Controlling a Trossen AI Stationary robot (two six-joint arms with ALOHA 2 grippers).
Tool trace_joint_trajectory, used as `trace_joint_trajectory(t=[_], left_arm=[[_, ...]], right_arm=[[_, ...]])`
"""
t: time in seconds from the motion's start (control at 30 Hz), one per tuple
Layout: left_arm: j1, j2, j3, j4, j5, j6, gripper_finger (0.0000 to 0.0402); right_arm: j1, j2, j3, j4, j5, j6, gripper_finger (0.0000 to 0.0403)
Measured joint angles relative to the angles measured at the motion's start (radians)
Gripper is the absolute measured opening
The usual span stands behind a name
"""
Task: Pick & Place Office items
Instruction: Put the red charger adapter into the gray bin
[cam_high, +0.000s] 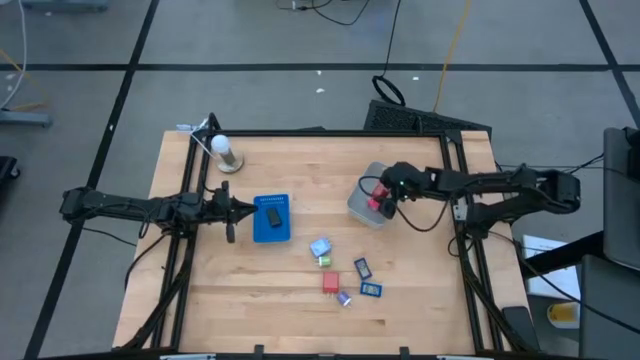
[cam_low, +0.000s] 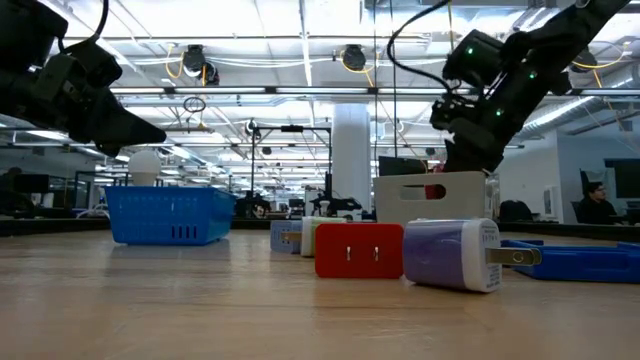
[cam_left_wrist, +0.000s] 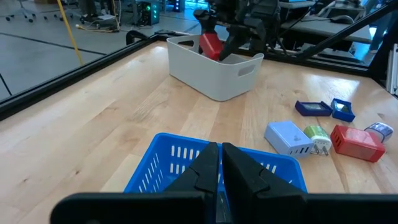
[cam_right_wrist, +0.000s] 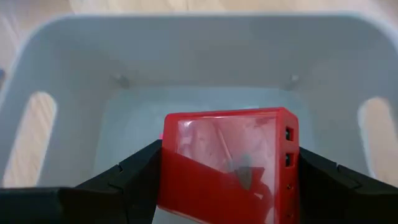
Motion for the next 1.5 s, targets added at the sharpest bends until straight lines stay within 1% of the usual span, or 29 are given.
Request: trace_joint_trajectory(t=[0.1,0.4,0.57,0.67,0.8,0.93,1.1,1.37,1.5], left_arm=[[0.000,0.000,0.000,0.000,0.000,0.000,0.0021],[0.000,0.000,0.000,0.000,0.000,0.001,0.0021],[0.000,0.000,0.000,0.000,0.000,0.001,0.0021],[0.000,0.000,0.000,0.000,0.000,0.001,0.0021],[0.000,0.000,0.000,0.000,0.000,0.001,0.0021],[0.000,0.000,0.000,0.000,0.000,0.001,0.0021],[0.000,0.000,0.000,0.000,0.000,0.001,0.0021],[0.000,0.000,0.000,0.000,0.000,0.000,0.0021],[0.000,0.000,0.000,0.000,0.000,0.002,0.0021]], right_arm=[[-0.015,0.029,0.000,0.001,-0.026,-0.015,0.0270],[-0.015,0.070,0.002,0.029,-0.027,-0.051,0.0272],[-0.014,0.070,0.002,0.024,-0.025,-0.063,0.0315],[-0.014,0.070,0.001,0.021,-0.024,-0.063,0.0329],[-0.013,0.070,0.000,0.019,-0.025,-0.066,0.0327],[-0.008,0.070,0.000,0.015,-0.047,-0.096,0.0324],[-0.005,0.070,0.000,0.018,-0.047,-0.109,0.0335],[0.004,0.065,-0.001,0.019,-0.045,-0.214,0.0351],[0.029,0.065,-0.001,0.020,-0.017,-0.240,0.0356]])
